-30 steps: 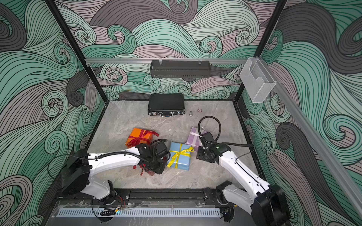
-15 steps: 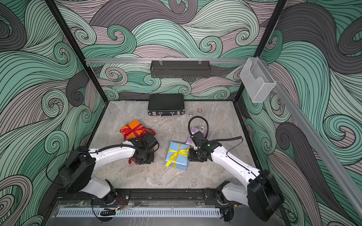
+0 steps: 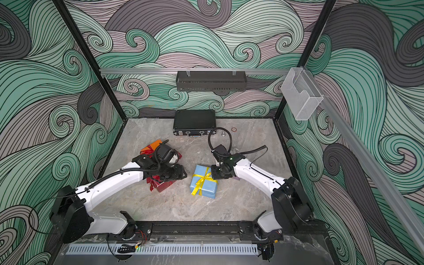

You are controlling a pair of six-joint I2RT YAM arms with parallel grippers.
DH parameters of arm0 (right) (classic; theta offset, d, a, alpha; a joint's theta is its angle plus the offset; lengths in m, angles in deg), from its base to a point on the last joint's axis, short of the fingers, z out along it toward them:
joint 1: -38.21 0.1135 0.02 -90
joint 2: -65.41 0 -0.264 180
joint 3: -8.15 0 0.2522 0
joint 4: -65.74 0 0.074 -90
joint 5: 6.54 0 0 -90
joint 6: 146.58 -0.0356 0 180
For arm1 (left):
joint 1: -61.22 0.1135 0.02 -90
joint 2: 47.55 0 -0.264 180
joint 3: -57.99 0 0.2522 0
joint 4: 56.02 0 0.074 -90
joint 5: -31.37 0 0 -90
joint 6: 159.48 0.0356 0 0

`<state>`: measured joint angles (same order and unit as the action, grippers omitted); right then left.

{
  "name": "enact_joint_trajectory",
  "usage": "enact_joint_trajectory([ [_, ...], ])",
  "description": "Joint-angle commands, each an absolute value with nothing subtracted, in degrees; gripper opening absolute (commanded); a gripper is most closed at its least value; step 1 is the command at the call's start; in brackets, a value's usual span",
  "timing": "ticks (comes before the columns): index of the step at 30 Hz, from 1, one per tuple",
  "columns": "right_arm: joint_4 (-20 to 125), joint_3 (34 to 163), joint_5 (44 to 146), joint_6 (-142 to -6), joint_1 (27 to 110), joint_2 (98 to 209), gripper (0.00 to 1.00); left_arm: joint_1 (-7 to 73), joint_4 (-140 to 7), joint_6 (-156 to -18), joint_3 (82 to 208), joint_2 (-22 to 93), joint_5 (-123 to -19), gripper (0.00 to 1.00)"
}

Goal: Untie the ribbon bows on the gift boxes
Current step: Adjust the gift box at the center of the board, then untie the ribbon from the gift box.

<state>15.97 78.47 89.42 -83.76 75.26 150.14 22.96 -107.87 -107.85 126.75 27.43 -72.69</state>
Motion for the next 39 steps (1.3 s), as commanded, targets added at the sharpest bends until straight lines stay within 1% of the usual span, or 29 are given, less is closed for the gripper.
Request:
enact_joint_trajectory([
  [1,16.5,80.3,87.3,-82.2,75.4,151.9,0.38,19.6,-110.0,-103.6,125.9,24.5,-75.6,0.67],
  [4,16.5,81.2,87.1,-82.2,75.3,152.6,0.38,13.6,-113.7,-102.3,127.6,24.7,-72.4,0.7],
  [8,16.7,81.7,87.5,-82.5,75.2,152.1,0.38,8.3,-113.9,-101.2,128.9,26.4,-71.2,0.79],
  [11,15.6,82.2,87.6,-82.5,75.2,150.9,0.4,7.9,-114.7,-101.5,130.2,28.2,-68.9,0.8],
  [13,14.1,81.6,88.0,-83.4,75.5,148.4,0.41,8.1,-116.8,-102.6,132.1,28.6,-65.2,0.81],
  [16,12.4,78.9,86.2,-87.3,78.4,141.4,0.45,10.5,-118.4,-102.8,135.0,28.6,-62.9,0.82],
  [17,11.9,77.8,84.1,-89.4,80.7,138.6,0.46,12.3,-118.4,-103.2,135.7,28.6,-62.8,0.81],
  [19,11.3,75.7,79.5,-94.7,85.5,133.6,0.47,16.2,-117.9,-103.3,137.4,29.0,-64.4,0.79],
  [22,11.4,73.1,77.3,-103.6,92.2,129.4,0.45,20.0,-121.1,-102.3,144.2,32.4,-65.2,0.73],
  [24,12.2,72.7,77.3,-108.0,96.7,129.2,0.45,20.6,-122.9,-101.3,148.4,36.7,-64.6,0.69],
  [28,12.9,74.4,78.1,-112.4,102.9,133.3,0.44,21.1,-126.4,-99.9,155.3,44.3,-65.6,0.63],
  [31,16.3,74.8,83.0,-113.1,104.6,137.7,0.43,22.3,-130.4,-99.0,159.0,49.9,-63.9,0.58],
  [33,17.0,74.9,84.9,-113.3,105.0,140.4,0.42,23.5,-130.0,-99.1,158.4,52.0,-67.3,0.55],
  [35,16.5,75.3,84.6,-113.5,105.3,142.4,0.41,24.0,-127.3,-99.6,156.4,52.7,-71.3,0.54],
  [39,17.4,75.2,83.4,-114.1,105.5,143.5,0.4,24.0,-123.2,-99.5,153.8,53.4,-75.0,0.54],
])
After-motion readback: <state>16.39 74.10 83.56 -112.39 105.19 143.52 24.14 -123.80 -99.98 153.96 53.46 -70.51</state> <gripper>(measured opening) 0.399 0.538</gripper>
